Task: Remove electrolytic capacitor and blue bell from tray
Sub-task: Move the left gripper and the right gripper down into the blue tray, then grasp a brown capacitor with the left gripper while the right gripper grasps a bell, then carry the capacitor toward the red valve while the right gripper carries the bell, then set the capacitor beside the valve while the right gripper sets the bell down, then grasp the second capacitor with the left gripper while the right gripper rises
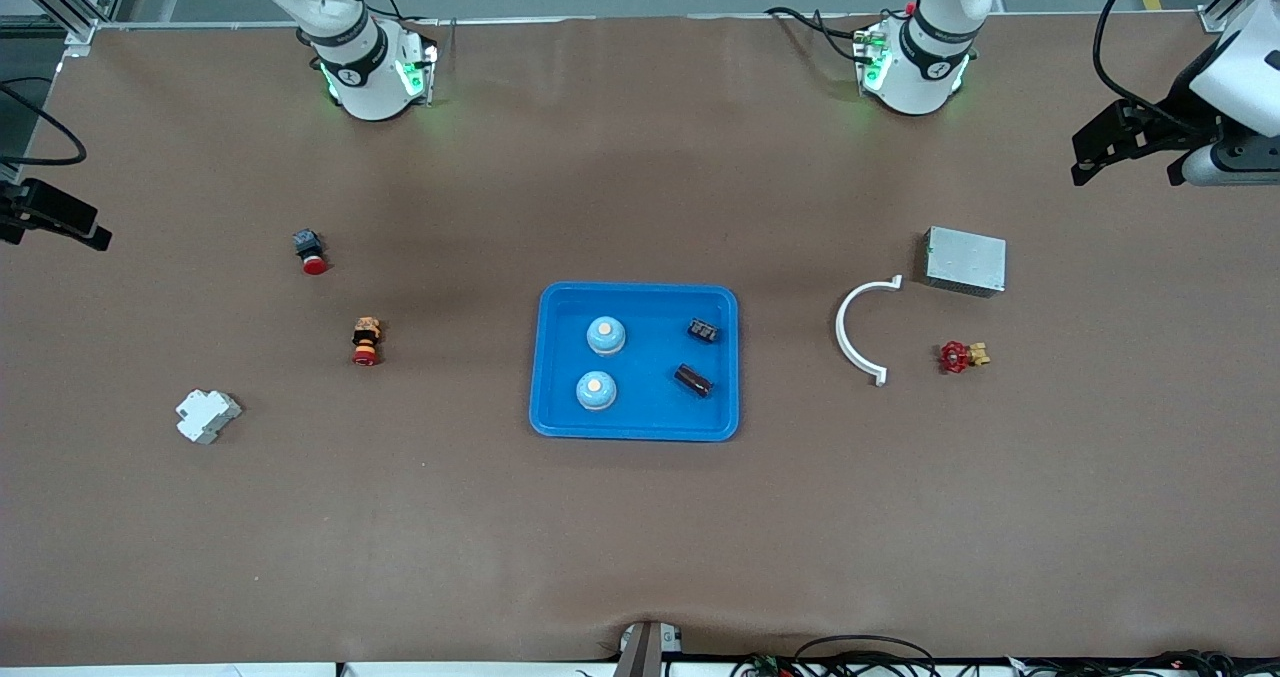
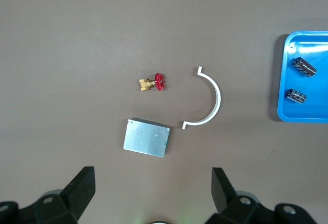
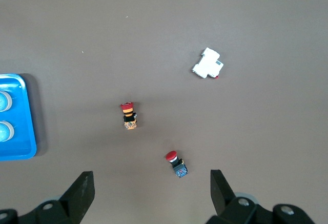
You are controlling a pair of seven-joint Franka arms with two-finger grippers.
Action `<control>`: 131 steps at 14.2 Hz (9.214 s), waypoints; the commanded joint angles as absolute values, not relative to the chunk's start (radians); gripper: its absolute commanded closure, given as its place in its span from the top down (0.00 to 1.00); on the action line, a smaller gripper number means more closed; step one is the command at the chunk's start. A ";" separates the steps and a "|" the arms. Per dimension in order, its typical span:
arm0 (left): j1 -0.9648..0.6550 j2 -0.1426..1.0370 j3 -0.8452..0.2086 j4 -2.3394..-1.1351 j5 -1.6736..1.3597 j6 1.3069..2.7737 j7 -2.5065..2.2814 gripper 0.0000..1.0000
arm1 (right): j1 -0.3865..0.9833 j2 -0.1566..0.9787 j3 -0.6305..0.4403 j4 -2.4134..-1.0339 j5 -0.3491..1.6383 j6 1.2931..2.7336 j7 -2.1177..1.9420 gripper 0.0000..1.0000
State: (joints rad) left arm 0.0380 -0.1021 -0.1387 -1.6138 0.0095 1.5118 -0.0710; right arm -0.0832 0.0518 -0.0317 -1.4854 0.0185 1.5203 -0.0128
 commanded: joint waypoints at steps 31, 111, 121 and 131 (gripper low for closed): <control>-0.324 0.478 -0.342 -1.861 0.026 2.416 -1.598 0.90 | 0.558 0.257 -0.014 -1.799 0.064 2.130 1.097 1.00; -0.009 0.699 -0.565 -1.530 0.291 2.174 -1.718 0.68 | -0.095 0.305 -0.035 -2.244 0.069 2.526 -0.235 0.00; -0.248 0.847 -0.456 -1.476 0.293 2.387 -1.842 0.64 | -0.101 0.405 -0.034 -2.235 0.081 2.603 -0.219 0.00; -0.321 0.905 -0.376 -1.477 0.301 2.522 -1.847 0.13 | -0.084 0.336 -0.028 -2.119 0.081 2.321 -0.166 1.00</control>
State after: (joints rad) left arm -0.3149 0.8905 -0.3819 -1.4997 0.2831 2.5056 -1.8469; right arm -0.0832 0.3951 -0.0423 -2.1942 0.0797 2.4981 -0.1938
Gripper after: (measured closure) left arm 0.480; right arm 0.000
